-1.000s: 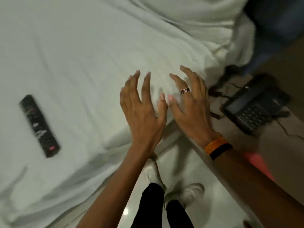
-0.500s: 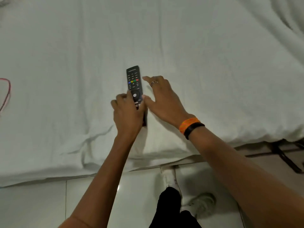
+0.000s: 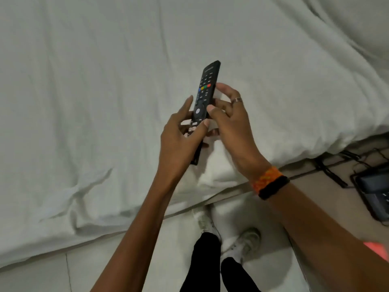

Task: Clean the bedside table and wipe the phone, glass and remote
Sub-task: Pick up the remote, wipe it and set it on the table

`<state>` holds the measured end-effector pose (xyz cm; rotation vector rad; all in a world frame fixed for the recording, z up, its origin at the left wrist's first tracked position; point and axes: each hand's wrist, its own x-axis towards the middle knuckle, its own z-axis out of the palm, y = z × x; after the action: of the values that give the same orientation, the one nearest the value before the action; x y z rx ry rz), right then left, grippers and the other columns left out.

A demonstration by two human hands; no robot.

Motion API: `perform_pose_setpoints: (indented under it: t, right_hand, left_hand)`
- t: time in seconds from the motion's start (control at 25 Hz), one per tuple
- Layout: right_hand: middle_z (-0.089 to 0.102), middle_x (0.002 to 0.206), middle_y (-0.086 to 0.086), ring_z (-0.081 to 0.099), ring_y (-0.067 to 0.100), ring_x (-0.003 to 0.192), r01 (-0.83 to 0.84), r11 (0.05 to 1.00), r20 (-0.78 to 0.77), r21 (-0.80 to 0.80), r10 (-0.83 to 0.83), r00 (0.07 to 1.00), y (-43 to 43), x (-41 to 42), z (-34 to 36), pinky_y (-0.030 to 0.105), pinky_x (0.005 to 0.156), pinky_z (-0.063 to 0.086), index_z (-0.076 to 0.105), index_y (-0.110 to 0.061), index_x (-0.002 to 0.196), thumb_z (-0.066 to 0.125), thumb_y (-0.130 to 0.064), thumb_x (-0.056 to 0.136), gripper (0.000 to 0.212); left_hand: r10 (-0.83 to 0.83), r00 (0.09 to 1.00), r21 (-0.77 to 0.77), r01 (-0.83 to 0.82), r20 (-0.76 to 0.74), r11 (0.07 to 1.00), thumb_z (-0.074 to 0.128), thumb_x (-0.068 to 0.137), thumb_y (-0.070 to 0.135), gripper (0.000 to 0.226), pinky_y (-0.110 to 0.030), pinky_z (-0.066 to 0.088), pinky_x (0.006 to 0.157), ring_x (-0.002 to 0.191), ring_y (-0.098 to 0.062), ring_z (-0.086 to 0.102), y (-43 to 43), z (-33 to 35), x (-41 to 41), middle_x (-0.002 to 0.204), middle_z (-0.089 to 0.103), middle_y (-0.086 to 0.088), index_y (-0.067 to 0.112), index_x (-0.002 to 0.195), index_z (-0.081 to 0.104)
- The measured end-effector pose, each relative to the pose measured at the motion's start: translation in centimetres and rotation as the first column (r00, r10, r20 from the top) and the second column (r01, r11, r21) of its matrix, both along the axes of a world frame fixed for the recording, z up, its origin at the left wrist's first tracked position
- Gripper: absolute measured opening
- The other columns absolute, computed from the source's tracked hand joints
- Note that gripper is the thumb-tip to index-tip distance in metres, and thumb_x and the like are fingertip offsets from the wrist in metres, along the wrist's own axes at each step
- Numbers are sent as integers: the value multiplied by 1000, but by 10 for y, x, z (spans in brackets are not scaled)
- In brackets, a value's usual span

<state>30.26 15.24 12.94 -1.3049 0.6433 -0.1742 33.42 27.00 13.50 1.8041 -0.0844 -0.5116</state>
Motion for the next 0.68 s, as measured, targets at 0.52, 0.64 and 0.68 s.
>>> perform_pose_setpoints:
  t: [0.52,0.64,0.68]
  right_hand:
    - [69,121,0,73,6,98,681,731,-177,-39,-676,715,-134,-345,-55,20,74,59,63,-27,120,63,-5,95,34]
    - [71,119,-6,68,14,114,591,730,-322,-343,-683,656,-121,-428,-107,26,96,54,67,-29,115,60,-6,97,31]
    - [66,130,-2,60,22,126,414,768,-422,-488,-623,658,-114,-450,-129,28,111,43,67,-24,121,59,-7,96,31]
  left_hand:
    - [-741,503,-274,712,-445,647,77,87,19,75,-47,61,83,95,-26,76,-198,-70,-238,102,79,-10,22,152,40]
    - [-744,381,-304,739,-549,602,70,93,18,61,-41,62,70,76,-14,74,-205,-104,-281,82,76,-3,27,149,46]
    - [-748,348,-336,731,-565,594,65,96,19,54,-31,60,65,71,-8,71,-205,-113,-288,77,74,5,30,146,49]
